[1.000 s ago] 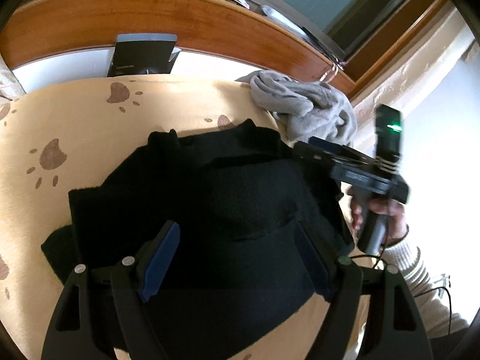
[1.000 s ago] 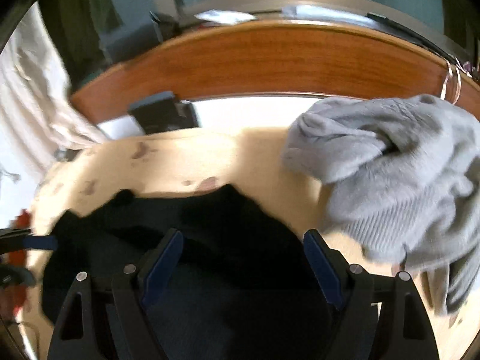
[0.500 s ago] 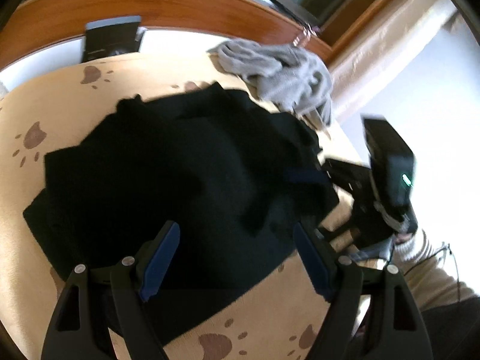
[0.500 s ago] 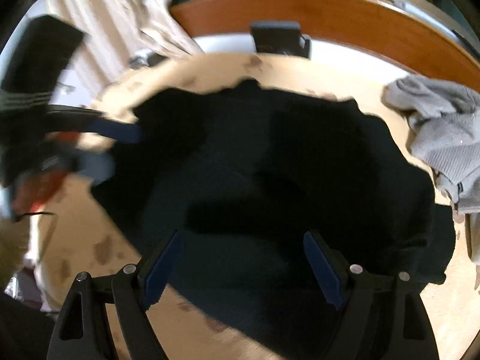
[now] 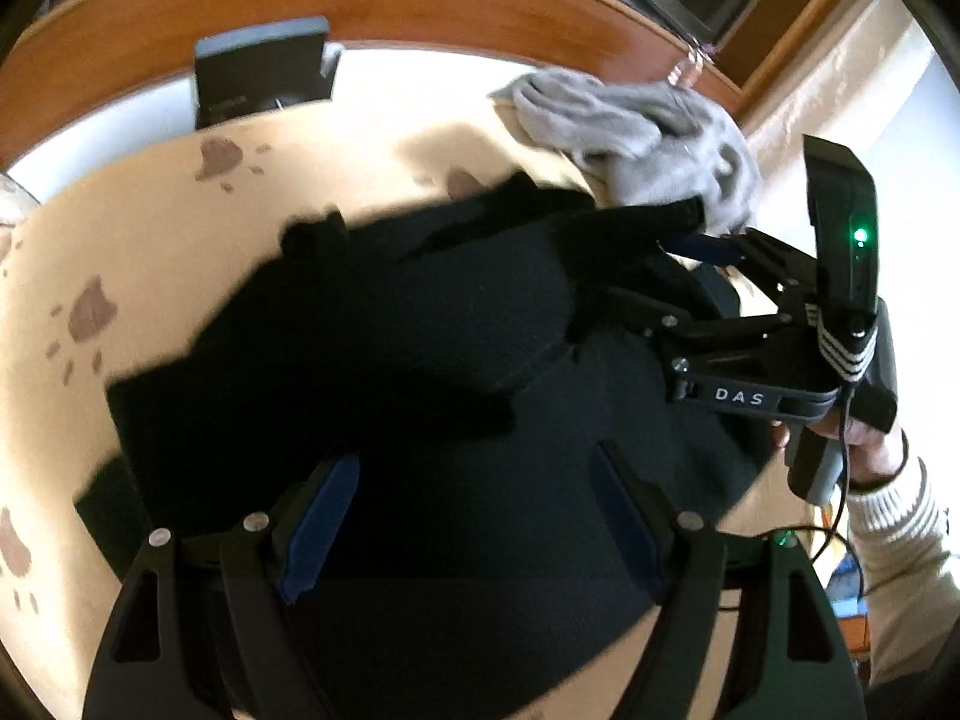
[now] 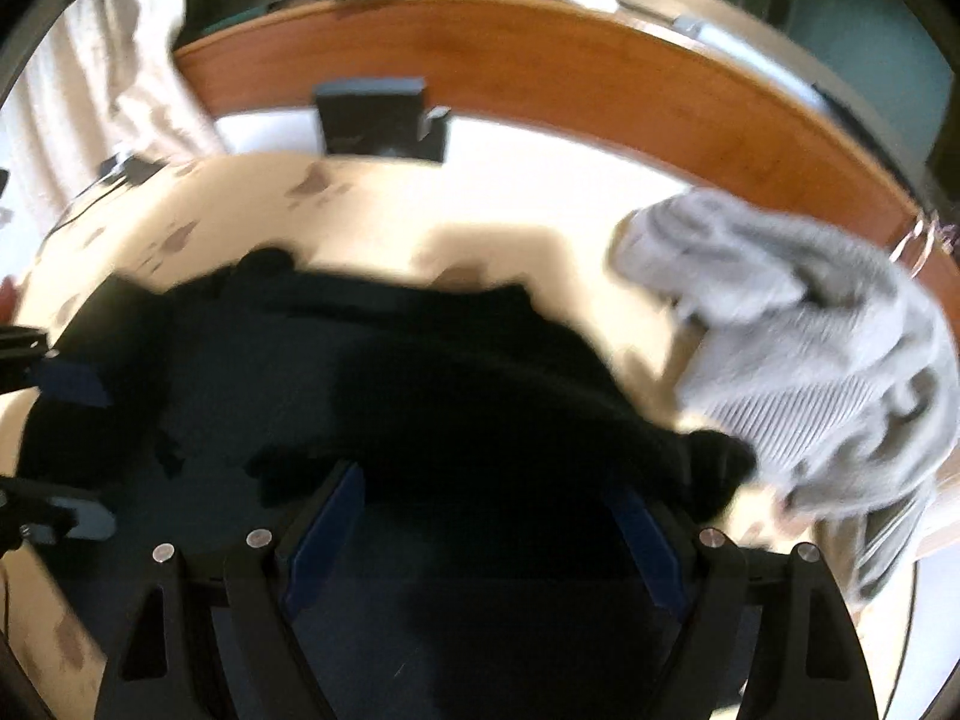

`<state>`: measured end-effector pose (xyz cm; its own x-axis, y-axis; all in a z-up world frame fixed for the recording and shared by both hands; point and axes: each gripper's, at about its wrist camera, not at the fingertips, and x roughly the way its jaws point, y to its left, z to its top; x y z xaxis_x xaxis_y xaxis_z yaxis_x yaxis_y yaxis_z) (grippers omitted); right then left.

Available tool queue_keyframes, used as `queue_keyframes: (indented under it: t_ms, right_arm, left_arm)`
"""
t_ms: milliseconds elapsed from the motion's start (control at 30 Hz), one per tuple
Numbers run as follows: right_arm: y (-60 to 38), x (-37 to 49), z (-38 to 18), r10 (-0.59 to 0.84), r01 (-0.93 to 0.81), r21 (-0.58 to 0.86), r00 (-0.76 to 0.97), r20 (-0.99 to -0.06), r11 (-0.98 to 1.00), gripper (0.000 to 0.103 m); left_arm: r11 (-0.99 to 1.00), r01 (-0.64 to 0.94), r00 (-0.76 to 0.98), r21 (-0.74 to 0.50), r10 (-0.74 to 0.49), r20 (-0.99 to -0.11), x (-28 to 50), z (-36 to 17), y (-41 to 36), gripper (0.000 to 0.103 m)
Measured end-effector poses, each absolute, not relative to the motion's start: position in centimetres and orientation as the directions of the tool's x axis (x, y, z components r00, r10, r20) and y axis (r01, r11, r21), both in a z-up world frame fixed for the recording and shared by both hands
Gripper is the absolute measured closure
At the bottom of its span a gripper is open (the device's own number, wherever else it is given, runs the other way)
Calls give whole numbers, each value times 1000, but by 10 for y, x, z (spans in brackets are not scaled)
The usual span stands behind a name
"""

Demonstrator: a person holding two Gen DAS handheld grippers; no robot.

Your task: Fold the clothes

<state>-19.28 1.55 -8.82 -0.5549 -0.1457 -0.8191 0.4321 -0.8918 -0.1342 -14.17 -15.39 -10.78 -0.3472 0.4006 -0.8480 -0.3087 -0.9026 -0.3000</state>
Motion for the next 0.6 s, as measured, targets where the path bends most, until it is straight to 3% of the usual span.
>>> queue_keyframes:
  t_ms: [367, 600]
  right_arm:
    - [31, -254, -74, -153, 295, -53, -630, -762, -954, 18]
    - [62, -233, -62, -194, 267, 20, -645, -739, -963, 18]
  left_arm:
    - [-929, -183, -459, -322, 370, -808, -200, -102, -179, 21]
    - [-937, -142, -467, -320, 348, -813, -190, -111, -202, 21]
